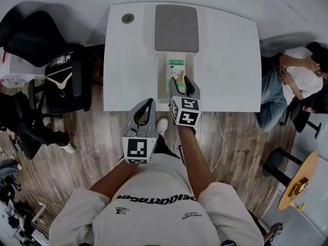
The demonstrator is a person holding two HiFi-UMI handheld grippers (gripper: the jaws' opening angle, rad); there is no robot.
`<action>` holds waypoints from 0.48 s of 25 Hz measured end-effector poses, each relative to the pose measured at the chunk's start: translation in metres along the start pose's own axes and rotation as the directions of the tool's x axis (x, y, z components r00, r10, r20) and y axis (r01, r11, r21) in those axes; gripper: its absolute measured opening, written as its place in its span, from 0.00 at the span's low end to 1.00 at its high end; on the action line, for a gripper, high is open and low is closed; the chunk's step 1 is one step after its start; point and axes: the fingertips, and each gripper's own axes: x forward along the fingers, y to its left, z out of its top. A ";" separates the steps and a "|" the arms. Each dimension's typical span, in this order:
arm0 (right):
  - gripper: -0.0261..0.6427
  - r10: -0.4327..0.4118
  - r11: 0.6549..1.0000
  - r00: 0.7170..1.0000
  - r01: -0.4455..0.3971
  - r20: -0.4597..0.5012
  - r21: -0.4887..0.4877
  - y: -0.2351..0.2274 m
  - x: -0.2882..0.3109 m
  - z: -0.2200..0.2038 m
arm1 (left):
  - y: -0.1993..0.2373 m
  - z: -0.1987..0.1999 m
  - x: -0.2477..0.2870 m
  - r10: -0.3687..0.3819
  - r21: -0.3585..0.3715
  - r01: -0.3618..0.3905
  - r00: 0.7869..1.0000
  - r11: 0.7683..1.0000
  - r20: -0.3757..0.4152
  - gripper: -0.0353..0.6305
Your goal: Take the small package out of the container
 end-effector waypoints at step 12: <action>0.42 -0.023 1.000 0.997 0.024 -0.072 0.006 -0.002 0.024 -0.011 | 0.007 -0.004 -0.001 0.009 0.001 -0.009 1.000 1.000 -0.008 0.06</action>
